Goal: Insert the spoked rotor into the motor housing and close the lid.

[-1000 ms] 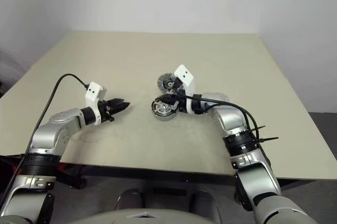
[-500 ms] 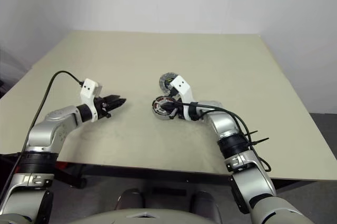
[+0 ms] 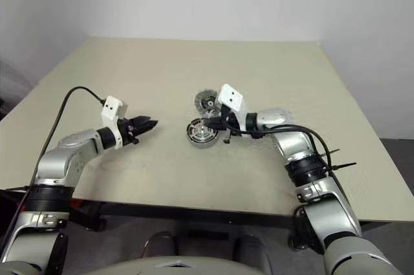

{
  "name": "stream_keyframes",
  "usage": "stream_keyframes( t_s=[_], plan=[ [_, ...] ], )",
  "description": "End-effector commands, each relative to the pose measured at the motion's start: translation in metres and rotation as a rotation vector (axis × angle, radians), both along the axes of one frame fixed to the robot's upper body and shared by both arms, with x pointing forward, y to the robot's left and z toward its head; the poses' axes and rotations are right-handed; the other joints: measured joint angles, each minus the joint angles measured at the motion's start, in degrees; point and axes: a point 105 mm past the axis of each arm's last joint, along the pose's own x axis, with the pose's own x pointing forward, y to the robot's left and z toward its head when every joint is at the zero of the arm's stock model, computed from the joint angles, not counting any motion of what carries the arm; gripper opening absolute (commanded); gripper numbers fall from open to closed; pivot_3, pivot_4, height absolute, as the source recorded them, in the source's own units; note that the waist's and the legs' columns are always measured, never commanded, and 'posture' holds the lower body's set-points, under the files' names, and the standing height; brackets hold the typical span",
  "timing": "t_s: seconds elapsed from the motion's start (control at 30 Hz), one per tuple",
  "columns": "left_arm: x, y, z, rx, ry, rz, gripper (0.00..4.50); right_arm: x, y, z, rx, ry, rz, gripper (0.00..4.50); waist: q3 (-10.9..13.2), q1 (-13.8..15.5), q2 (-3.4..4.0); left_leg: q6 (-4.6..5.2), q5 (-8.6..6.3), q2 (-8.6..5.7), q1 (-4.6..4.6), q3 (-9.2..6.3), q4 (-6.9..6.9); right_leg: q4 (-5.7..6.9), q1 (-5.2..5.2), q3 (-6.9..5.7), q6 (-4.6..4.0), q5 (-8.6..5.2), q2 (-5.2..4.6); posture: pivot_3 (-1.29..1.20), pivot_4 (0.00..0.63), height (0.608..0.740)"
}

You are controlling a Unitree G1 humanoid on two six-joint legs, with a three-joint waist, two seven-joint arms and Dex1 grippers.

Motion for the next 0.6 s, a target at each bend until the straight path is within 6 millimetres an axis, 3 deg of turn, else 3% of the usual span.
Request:
stream_keyframes(
  t_s=[0.03,0.13,0.17,0.2,0.33,0.6],
  plan=[
    [0.005,-0.004,0.013,0.004,-0.048,-0.025,1.94,-0.003,-0.005,0.014,-0.102,-0.098,0.164,0.05,0.0,-0.03,0.0,0.03,-0.02,0.0,0.0,0.0,0.01,0.01,0.0,0.0,0.0,0.0,0.0,0.0,0.0,0.74],
    [0.005,-0.014,0.016,-0.022,-0.043,-0.064,1.94,0.011,-0.01,0.022,-0.199,-0.185,0.208,0.43,0.0,-0.03,-0.01,0.08,-0.04,0.0,0.0,0.0,0.04,0.03,-0.01,0.0,-0.01,0.0,0.0,0.0,0.0,0.74],
    [0.005,-0.019,0.018,-0.035,-0.041,-0.078,1.94,0.017,-0.009,0.027,-0.22,-0.222,0.21,0.89,0.01,-0.13,0.0,0.09,-0.05,0.01,0.0,0.0,0.04,0.03,-0.01,0.0,-0.01,0.0,0.01,0.0,0.0,0.74],
    [0.003,-0.028,0.018,-0.054,-0.032,-0.103,1.94,0.022,-0.007,0.031,-0.245,-0.272,0.229,0.99,0.01,-0.12,0.01,0.13,-0.07,0.02,0.02,0.0,0.07,0.05,-0.01,0.0,-0.01,0.0,0.01,0.0,0.0,0.74],
    [0.001,-0.045,0.015,-0.082,-0.009,-0.137,1.94,0.027,0.0,0.033,-0.293,-0.308,0.315,0.99,0.0,-0.16,0.0,0.16,-0.09,0.02,-0.06,0.01,0.11,0.08,-0.07,0.0,-0.04,0.0,-0.01,0.0,0.0,0.74],
    [0.006,-0.043,0.017,-0.079,-0.005,-0.12,1.94,0.014,-0.006,0.009,-0.424,-0.29,0.493,0.99,0.0,-0.15,-0.03,0.45,-0.08,0.02,-0.54,0.01,0.41,0.12,-0.58,-0.03,-0.07,-0.01,-0.01,0.0,0.0,0.74]
  ],
)
